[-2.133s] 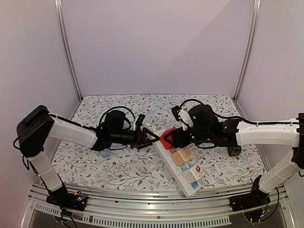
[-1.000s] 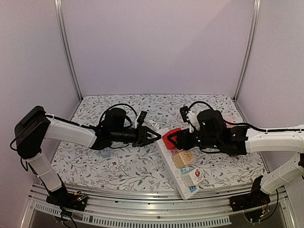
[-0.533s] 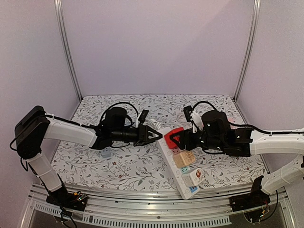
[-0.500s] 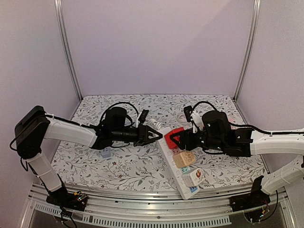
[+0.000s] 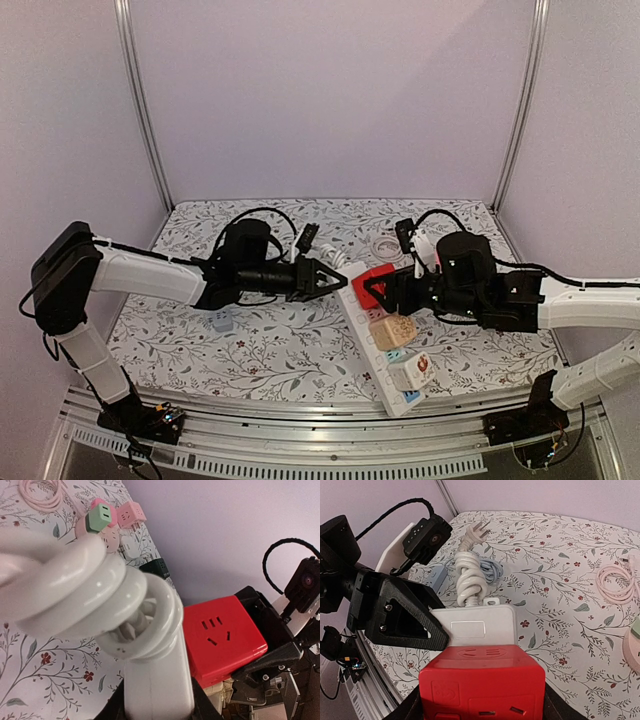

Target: Pull the plug off the socket

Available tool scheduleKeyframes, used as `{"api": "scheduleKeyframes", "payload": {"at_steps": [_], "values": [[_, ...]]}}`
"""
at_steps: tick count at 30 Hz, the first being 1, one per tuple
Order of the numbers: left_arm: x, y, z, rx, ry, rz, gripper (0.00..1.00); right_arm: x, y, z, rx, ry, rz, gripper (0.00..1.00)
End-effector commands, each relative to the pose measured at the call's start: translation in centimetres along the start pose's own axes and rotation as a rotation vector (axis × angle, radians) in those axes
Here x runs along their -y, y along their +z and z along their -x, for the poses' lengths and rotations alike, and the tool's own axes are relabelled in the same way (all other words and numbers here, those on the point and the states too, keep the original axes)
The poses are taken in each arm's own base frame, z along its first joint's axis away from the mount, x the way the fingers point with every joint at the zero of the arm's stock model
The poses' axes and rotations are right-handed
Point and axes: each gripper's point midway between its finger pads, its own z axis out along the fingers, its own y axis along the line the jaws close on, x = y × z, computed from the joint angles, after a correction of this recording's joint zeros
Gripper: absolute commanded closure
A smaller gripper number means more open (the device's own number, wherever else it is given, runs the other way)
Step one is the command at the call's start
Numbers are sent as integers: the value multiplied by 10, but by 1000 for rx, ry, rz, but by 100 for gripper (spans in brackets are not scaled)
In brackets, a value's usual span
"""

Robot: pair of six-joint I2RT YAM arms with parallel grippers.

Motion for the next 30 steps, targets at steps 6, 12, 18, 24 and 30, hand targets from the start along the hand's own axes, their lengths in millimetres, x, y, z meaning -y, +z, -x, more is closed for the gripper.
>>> {"api": "scheduleKeyframes", "payload": {"at_steps": [6,12,18,24,30], "values": [[-78,-21,-13,-21,-81,296,100,25,-43,80,296,101,-128,100],[-83,-22,-13,-27,-78,330,100,25,-45,82,298,95,-131,100],[-93,-22,-13,-31,-68,377,100,22,-43,84,279,72,-131,100],[-102,-25,-14,-40,-37,443,100,17,-27,77,193,31,-142,100],[-112,-30,-13,-46,-9,514,100,8,-19,77,170,0,-139,100]]}}
